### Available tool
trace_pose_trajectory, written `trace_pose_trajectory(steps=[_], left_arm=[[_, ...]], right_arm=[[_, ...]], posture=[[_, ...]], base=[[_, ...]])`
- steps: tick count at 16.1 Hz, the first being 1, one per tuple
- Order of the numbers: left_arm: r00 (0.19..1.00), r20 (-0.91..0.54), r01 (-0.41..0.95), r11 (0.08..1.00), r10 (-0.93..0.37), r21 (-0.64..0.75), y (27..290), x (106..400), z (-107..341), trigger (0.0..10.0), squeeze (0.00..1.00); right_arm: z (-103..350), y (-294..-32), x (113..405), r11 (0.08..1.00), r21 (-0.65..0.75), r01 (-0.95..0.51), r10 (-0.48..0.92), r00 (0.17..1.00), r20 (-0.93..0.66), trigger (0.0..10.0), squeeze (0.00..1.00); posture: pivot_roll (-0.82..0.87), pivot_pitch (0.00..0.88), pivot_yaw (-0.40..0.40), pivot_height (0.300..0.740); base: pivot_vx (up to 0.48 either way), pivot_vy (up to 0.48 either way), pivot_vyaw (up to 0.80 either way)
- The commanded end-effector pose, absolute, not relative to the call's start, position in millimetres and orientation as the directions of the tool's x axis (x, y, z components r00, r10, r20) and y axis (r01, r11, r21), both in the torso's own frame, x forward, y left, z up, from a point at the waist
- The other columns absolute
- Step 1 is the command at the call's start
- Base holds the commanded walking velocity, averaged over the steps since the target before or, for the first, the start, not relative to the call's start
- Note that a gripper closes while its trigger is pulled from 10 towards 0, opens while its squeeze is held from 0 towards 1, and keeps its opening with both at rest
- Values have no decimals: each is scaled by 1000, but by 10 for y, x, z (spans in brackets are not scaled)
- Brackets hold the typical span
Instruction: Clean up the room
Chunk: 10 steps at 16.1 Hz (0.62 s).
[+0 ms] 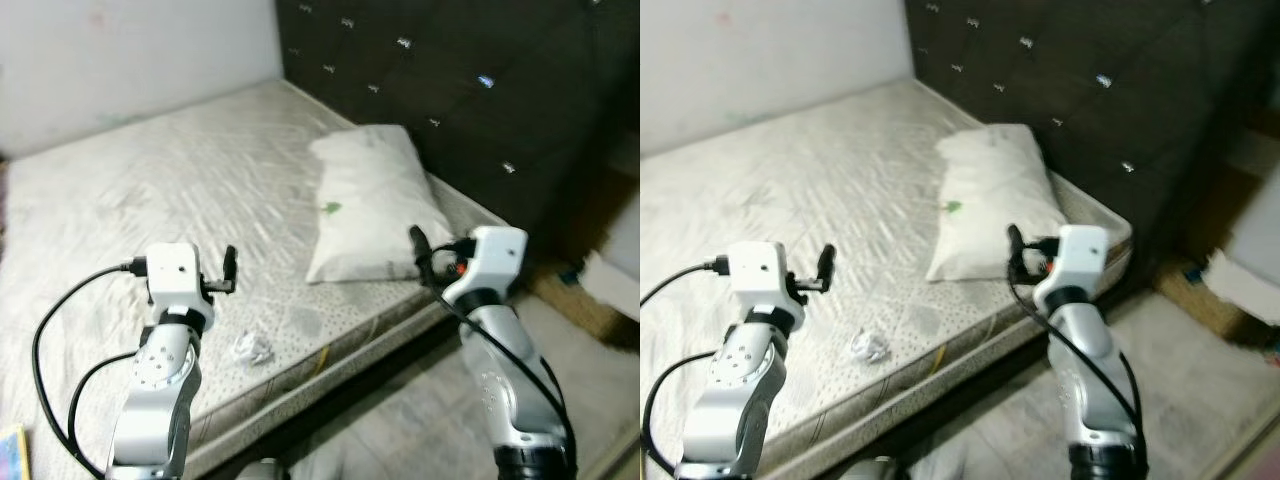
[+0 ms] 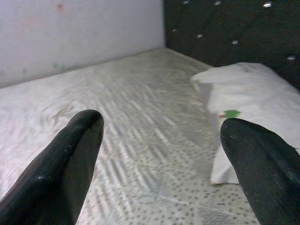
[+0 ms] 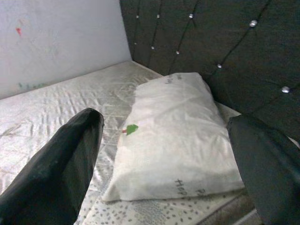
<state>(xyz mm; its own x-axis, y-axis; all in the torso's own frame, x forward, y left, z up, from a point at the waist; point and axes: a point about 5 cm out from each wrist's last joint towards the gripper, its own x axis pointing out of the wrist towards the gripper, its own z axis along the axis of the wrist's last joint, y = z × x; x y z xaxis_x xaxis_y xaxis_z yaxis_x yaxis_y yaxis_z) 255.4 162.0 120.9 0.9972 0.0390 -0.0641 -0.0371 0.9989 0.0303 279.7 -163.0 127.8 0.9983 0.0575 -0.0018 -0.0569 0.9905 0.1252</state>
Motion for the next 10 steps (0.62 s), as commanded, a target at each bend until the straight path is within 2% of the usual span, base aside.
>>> trace_pose_trajectory(steps=[1,3,4,5,6,7,10], left_arm=[[996,-57,-69,996,72,49,1712,2544,1220,10000,1000],[995,-60,-83,995,86,50,1727,2544,1216,10000,1000],[992,-68,-103,992,108,77,1741,2545,1206,10000,1000],[992,-71,-99,992,105,84,1736,2548,1200,10000,549],[992,-72,-96,991,103,89,1731,2550,1198,10000,0],[994,-72,-78,994,83,80,1712,2555,1198,10000,0],[995,-66,-70,994,75,81,1692,2566,1214,10000,0]], right_arm=[[1286,-1539,2810,984,158,-84,84,996,5,10000,1000],[1278,-1532,2810,984,158,-83,84,996,2,10000,1000],[1278,-1520,2807,987,135,-92,92,996,1,10000,1000],[1280,-1505,2806,989,111,-101,102,995,-1,10000,1000],[1286,-1494,2807,989,99,-110,110,994,2,10000,1000],[1289,-1484,2807,988,103,-113,113,994,4,10000,0],[1284,-1477,2818,988,107,-115,116,993,1,10000,0]], posture=[[3,0,33,740],[3,0,33,740],[4,0,32,740],[3,0,31,740],[3,0,31,740],[2,0,31,740],[11,0,23,740]], base=[[0,0,0],[0,0,0],[0,0,675],[0,0,688],[0,0,688],[0,0,688],[0,0,688]])
